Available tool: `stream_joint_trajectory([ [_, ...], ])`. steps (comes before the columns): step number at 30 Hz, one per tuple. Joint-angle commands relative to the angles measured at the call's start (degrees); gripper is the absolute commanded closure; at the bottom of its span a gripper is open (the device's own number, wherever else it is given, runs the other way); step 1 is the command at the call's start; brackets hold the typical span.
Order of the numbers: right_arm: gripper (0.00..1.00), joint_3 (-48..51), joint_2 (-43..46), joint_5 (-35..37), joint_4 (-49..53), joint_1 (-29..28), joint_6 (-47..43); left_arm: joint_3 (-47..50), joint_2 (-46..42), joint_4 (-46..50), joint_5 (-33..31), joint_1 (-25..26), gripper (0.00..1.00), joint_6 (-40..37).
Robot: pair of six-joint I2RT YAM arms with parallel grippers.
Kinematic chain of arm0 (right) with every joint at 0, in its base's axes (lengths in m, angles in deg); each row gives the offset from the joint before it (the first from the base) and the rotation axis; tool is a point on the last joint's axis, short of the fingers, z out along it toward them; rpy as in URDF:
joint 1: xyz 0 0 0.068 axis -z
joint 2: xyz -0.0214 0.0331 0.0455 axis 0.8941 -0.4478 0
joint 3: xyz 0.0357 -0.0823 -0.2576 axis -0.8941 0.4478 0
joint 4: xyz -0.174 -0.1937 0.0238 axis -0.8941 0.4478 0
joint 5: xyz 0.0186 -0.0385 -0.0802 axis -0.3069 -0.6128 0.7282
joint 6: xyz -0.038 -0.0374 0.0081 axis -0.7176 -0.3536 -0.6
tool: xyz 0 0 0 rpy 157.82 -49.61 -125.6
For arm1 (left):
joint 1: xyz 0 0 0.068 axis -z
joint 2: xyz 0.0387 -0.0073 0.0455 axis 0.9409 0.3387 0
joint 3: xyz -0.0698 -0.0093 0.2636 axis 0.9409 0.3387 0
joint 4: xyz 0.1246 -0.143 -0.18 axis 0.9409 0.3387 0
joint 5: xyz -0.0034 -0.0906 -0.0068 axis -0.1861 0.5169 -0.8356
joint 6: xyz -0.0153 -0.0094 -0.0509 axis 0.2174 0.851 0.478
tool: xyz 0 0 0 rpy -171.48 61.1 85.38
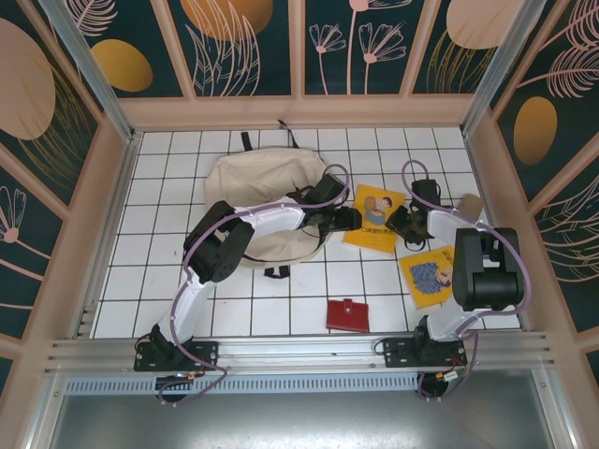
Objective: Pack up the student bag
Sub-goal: Move the book to the center of the table.
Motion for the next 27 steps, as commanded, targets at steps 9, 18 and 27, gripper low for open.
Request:
stream_joint_trajectory([
  [9, 0.62, 1.95, -2.57, -6.36, 0.55, -0.48, -1.42, -0.18, 3.09, 2.5, -0.91, 0.33, 0.43, 2.84],
  [18, 0.62, 3.89, -2.46, -16.67, -3.76, -0.57, -0.57, 2.05, 1.72, -7.12, 12.9, 0.34, 0.4, 6.33],
  [27, 0.63, 5.08, -2.41, -18.67, -5.7, -0.46, 0.71, 5.73, -5.71, -16.78, 18.51, 0.3, 0.45, 12.03],
])
